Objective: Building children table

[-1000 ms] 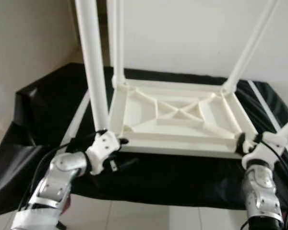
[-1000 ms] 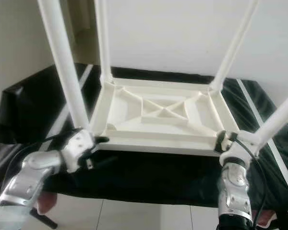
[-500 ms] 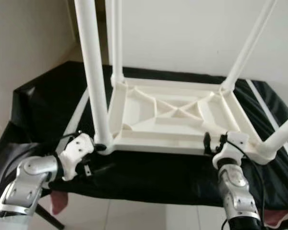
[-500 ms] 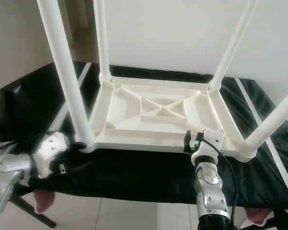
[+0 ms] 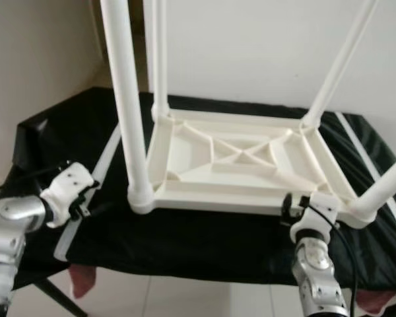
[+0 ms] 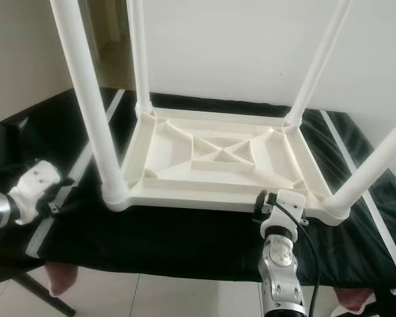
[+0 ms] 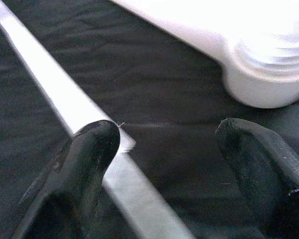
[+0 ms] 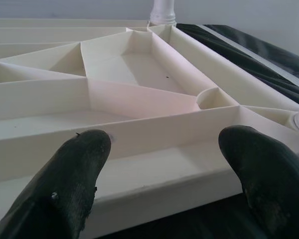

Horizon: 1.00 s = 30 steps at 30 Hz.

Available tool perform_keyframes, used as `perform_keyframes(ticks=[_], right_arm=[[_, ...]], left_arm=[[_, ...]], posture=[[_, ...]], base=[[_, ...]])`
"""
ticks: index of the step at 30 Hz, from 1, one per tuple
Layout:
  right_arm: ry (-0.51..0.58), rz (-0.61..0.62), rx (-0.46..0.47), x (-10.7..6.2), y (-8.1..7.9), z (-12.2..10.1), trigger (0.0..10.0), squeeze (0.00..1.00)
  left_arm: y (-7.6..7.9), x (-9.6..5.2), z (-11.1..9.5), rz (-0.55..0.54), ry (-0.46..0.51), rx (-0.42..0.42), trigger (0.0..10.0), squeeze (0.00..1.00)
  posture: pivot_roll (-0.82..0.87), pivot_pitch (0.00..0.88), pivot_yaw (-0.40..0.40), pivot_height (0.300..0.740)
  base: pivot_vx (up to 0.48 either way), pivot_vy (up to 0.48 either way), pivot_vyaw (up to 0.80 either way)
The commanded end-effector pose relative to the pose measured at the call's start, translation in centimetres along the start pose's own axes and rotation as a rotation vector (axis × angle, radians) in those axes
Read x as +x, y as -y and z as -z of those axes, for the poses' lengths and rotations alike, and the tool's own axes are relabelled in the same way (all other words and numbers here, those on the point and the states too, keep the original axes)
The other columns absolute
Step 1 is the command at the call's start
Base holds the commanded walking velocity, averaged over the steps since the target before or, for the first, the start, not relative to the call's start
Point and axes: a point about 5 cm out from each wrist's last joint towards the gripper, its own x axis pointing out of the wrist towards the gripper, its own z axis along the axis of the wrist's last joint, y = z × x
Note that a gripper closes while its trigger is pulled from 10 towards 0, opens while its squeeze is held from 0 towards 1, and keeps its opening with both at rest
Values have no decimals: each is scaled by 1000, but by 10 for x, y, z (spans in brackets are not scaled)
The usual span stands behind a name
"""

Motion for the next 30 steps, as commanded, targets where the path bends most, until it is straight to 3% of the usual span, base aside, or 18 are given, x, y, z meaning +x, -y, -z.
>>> perform_keyframes(ticks=[1, 6, 7, 14, 18, 24, 27, 30], right_arm=[[-17, 18, -15, -7, 4, 5, 10000, 0], [-38, 7, 0, -12, 3, 9, 10000, 0], [-53, -9, -33, -18, 1, 15, 10000, 0], [-58, 5, -62, -21, 3, 17, 10000, 0], [-83, 109, -114, -26, 12, 21, 10000, 0], [-69, 180, -108, -31, 20, 18, 10000, 0], [-95, 262, -57, -37, 30, 20, 10000, 0], [-112, 296, -31, -39, 34, 22, 10000, 0]], left_arm=[[-23, -5, 1, -211, -30, 31, 10000, 0], [-33, -3, -3, -284, -21, 45, 10000, 0], [-41, 8, -17, -366, 30, 29, 10000, 0], [-45, 27, -35, -413, 89, 14, 10000, 0], [-21, 64, -51, -315, 146, -61, 10000, 0], [-3, 82, -58, -238, 203, -112, 10000, 0], [13, 95, -60, -178, 210, -88, 10000, 0], [17, 98, -62, -157, 223, -91, 10000, 0]], posture=[[43, 0, -46, 740], [42, 0, -46, 740], [41, 0, -54, 740], [40, 0, -58, 740], [19, 0, -50, 740], [6, 0, -43, 740], [-3, 0, -43, 740], [-7, 0, -42, 740]], base=[[0, 0, 0], [0, 0, 0], [0, 0, 0], [0, 0, 0], [0, 0, 0], [0, 0, 0], [0, 0, 0], [0, 0, 0]])
